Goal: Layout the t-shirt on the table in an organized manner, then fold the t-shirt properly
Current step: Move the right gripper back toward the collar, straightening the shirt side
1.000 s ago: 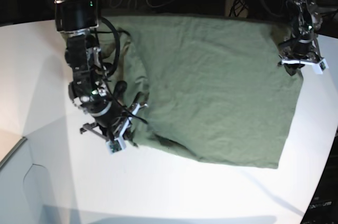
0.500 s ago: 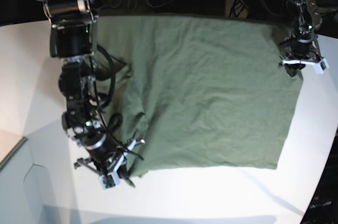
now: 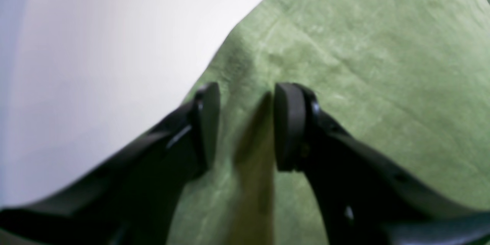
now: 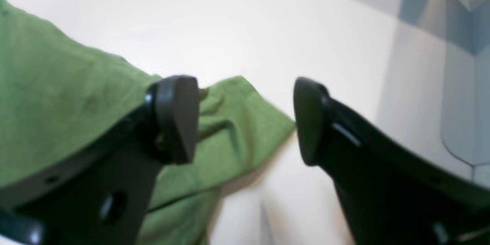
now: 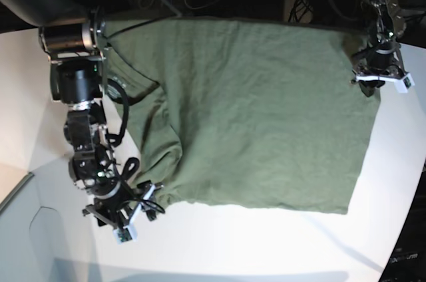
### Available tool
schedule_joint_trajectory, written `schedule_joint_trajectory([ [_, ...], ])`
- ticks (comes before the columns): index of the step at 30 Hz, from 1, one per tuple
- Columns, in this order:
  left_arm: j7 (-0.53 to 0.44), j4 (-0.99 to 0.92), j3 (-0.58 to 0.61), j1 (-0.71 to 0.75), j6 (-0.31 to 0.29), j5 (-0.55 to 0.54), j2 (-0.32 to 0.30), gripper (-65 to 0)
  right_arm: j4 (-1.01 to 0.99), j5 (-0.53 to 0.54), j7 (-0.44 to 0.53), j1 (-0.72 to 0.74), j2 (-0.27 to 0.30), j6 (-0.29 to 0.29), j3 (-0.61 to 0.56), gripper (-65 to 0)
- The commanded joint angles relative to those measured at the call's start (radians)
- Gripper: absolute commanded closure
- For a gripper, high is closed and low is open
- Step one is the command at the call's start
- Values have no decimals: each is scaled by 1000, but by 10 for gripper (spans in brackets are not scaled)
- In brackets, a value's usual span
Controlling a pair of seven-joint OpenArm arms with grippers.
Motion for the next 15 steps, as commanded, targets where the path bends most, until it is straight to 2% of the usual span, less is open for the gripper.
schedule_joint_trajectory([
  [1, 83, -8, 1, 9, 22, 11, 2, -238, 62, 12, 30, -3, 1, -8, 1, -394],
  [4, 83, -8, 1, 9, 22, 11, 2, -238, 234, 12, 11, -127, -8, -8, -3, -372],
  [8, 83, -6, -2, 9, 22, 11, -1, -238, 441, 11, -90, -311, -77, -9, -26, -353],
  [11, 83, -6, -2, 7, 22, 11, -2, -238, 497, 11, -141, -411, -109, -13, -32, -353],
  [15, 83, -6, -2, 7, 22, 11, -4, -238, 495, 11, -141, -495, -114, -14, -32, -354],
])
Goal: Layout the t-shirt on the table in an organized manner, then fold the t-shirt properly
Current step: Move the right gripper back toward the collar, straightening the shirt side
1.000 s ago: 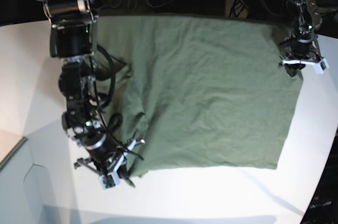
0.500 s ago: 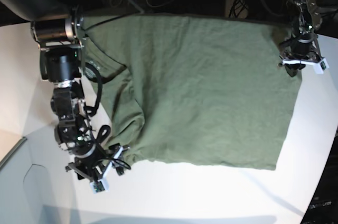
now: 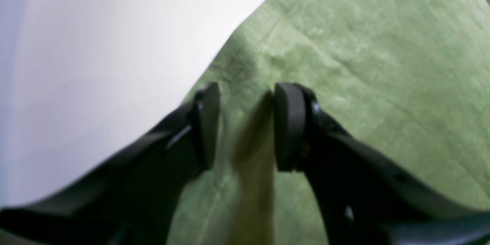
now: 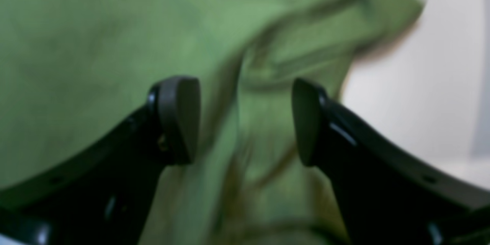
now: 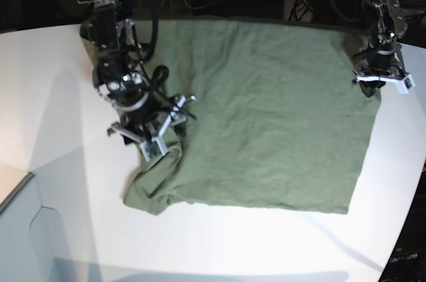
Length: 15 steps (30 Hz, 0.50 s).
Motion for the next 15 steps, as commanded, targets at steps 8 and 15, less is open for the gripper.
schedule_joint_trajectory([
  [8, 72, -8, 4, 10, 25, 11, 0, -238, -99, 6, 27, 17, 5, -90, 0, -355],
  [15, 72, -8, 4, 8, 25, 11, -2, -238, -105, 6, 27, 28, 14, -149, -1, -352],
])
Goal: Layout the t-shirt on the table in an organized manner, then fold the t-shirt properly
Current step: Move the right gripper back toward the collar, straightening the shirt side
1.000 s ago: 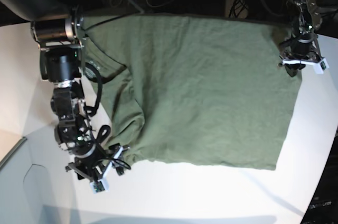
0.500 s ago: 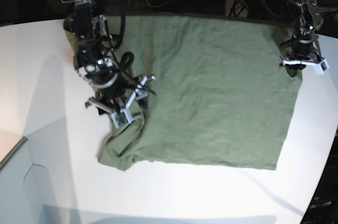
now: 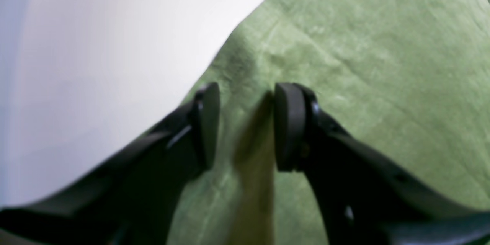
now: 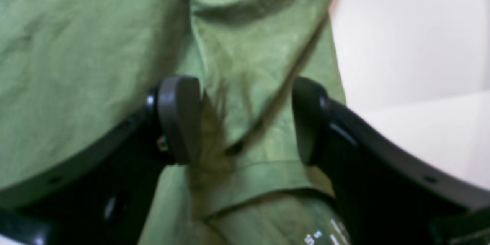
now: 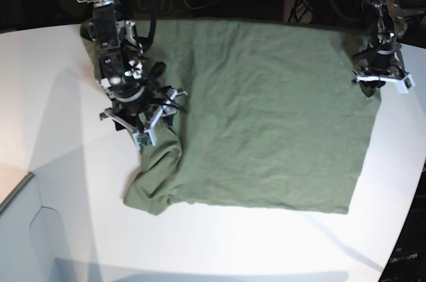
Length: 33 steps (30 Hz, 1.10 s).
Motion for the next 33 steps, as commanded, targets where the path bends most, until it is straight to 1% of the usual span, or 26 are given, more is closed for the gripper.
schedule_joint_trajectory([
  [1, 73, -8, 3, 8, 22, 11, -2, -238, 16, 7, 23, 21, -4, -10, -1, -351],
  [6, 71, -9, 3, 8, 22, 11, -2, -238, 14, 7, 23, 18, -4, -10, -1, -348],
  [11, 70, -11, 3, 8, 22, 11, -2, -238, -37, 7, 23, 18, -9, -10, -2, -264],
  [15, 70, -11, 1, 8, 22, 11, -2, -238, -55, 7, 23, 18, -7, -10, -37, -255],
  [17, 70, -11, 1, 8, 22, 11, -2, -238, -53, 7, 23, 17, -7, -10, -37, -251],
  [18, 70, -11, 1, 8, 22, 11, -2, -238, -53, 7, 23, 17, -7, -10, -39, -237],
  [20, 70, -12, 1, 8, 22, 11, -2, -238, -53, 7, 23, 20, -6, -10, -33, -178],
  [22, 70, -14, 1, 8, 22, 11, -2, -238, -52, 7, 23, 24, -3, -10, -28, -94],
  [24, 70, -14, 1, 8, 22, 11, -2, -238, -37, 7, 23, 40, 27, -10, -25, -10],
  [26, 70, -14, 1, 8, 22, 11, -2, -238, -26, 7, 22, 49, 40, -12, -19, 0],
  [33, 68, -14, 0, 8, 22, 11, 0, -238, -32, 9, 22, 150, 102, -12, 139, 0],
])
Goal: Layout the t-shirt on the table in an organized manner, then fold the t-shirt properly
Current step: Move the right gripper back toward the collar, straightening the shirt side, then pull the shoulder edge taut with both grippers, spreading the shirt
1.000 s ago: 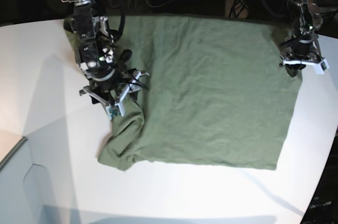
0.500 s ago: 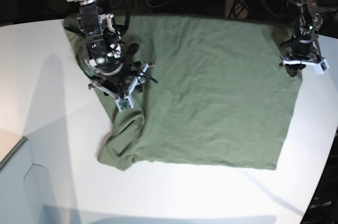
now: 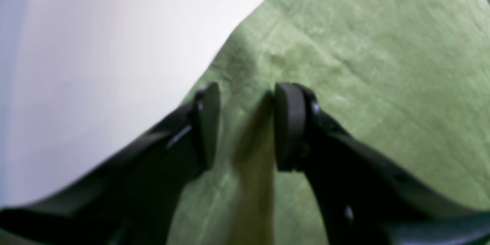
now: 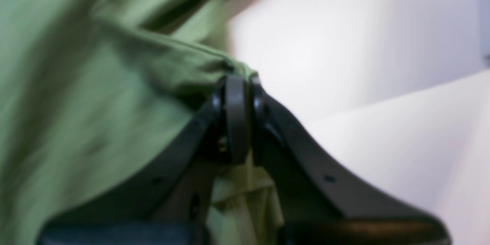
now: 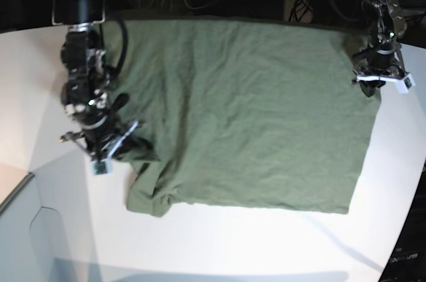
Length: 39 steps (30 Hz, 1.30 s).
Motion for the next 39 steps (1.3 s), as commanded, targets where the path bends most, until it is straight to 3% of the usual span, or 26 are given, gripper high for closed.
schedule_joint_trajectory([
  [1, 75, -11, 0, 8, 23, 11, 0, -238, 16, 4, 24, 35, 11, -9, 18, 0],
  [7, 75, -11, 4, 8, 23, 11, 1, -238, 5, 4, 17, 106, 25, -9, 157, 0],
  [13, 75, -11, 4, 8, 23, 11, 4, -238, -165, 4, 17, 137, 41, -9, 220, 0],
  [22, 76, -3, 0, 8, 23, 10, 6, -238, -216, 4, 21, 138, 43, -9, 230, -261],
  [28, 81, 81, -1, -1, 23, 10, 7, -238, 8, 6, 18, 12, 32, -9, 259, -336],
  [34, 205, 196, -24, 13, 23, 10, 7, -238, 217, 7, 17, -173, -12, -6, 259, -332],
  [39, 216, 177, -82, 18, 21, 10, 33, -239, 285, 7, 24, -319, -68, -6, 257, -331],
])
